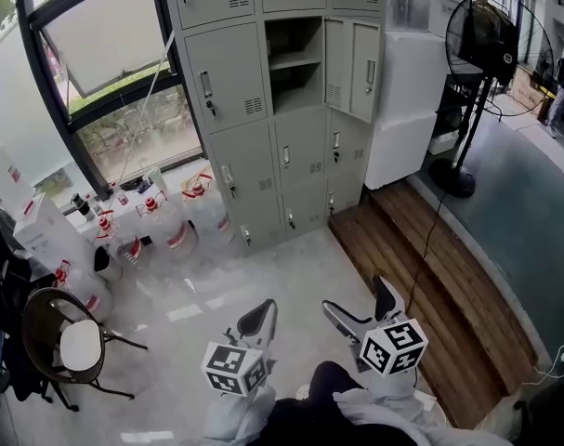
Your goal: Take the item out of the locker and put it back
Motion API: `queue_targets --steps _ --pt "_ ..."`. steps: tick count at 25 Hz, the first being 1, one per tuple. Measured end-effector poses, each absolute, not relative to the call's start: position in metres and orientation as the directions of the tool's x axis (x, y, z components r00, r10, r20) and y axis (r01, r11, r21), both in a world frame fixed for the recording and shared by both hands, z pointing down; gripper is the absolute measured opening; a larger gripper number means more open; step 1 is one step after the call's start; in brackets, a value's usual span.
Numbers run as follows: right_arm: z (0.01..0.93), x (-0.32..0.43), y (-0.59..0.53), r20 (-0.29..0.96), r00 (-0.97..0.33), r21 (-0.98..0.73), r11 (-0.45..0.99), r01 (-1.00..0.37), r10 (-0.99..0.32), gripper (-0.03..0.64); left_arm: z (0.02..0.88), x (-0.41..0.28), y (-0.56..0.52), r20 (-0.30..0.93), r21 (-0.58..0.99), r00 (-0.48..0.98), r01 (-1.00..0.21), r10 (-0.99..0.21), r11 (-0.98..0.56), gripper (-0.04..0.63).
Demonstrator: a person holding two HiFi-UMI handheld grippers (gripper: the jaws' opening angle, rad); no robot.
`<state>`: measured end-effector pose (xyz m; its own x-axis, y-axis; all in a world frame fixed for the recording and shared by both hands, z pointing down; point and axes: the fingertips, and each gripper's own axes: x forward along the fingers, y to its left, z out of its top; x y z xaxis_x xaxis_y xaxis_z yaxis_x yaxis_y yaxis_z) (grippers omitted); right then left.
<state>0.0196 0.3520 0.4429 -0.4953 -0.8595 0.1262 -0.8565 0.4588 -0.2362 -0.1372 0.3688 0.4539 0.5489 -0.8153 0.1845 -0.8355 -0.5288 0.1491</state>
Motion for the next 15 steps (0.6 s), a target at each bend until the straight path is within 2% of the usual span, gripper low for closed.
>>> queue_targets --steps 15 --pt "0.448 0.028 0.28 0.133 -0.509 -0.256 0.466 -0.847 -0.851 0.532 0.457 -0.125 0.295 0.2 0.137 0.548 -0.836 -0.812 -0.531 0.009"
